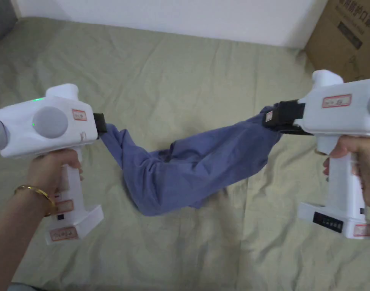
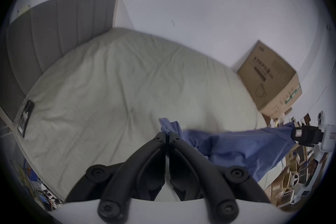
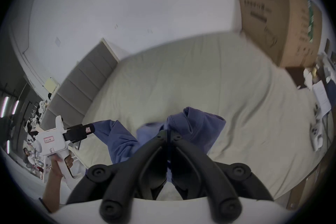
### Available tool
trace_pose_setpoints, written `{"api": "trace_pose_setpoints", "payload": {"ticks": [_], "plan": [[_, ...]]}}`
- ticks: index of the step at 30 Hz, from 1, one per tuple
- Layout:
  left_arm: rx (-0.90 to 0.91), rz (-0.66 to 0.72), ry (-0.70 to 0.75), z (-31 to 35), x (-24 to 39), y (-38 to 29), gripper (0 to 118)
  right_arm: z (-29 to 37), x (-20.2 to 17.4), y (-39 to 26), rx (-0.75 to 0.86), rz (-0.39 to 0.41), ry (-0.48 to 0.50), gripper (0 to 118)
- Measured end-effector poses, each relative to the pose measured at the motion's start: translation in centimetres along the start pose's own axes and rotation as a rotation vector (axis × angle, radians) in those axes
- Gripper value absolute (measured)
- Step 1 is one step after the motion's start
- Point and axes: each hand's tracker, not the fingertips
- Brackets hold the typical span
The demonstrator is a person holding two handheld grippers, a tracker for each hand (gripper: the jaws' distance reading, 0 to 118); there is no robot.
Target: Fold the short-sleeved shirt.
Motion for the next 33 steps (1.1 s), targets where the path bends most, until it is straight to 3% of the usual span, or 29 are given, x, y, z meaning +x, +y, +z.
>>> {"api": "trace_pose_setpoints", "payload": {"ticks": [9, 16, 20, 24, 33], "plan": [[0.371, -0.042, -0.02, 12.7, -0.2, 9.3, 1, 14.6, 0.4, 5.6, 0.294, -0.005, -0.052, 2], [0.533, -0.05, 0.086, 19.2, -1.1, 15.3, 1, 20.9, 0.4, 10.2, 0.4, 0.002, -0.158, 2], [0.567, -0.026, 0.116, 20.7, -1.5, 18.5, 1, 21.8, 0.2, 12.9, 0.427, -0.017, -0.19, 2], [0.572, -0.103, 0.219, 19.9, 0.3, 22.0, 1, 20.5, -1.3, 16.1, 0.453, -0.043, -0.182, 1], [0.591, -0.116, 0.342, 14.0, 4.5, 30.7, 1, 14.0, -5.0, 24.7, 0.476, 0.036, -0.341, 1]]}}
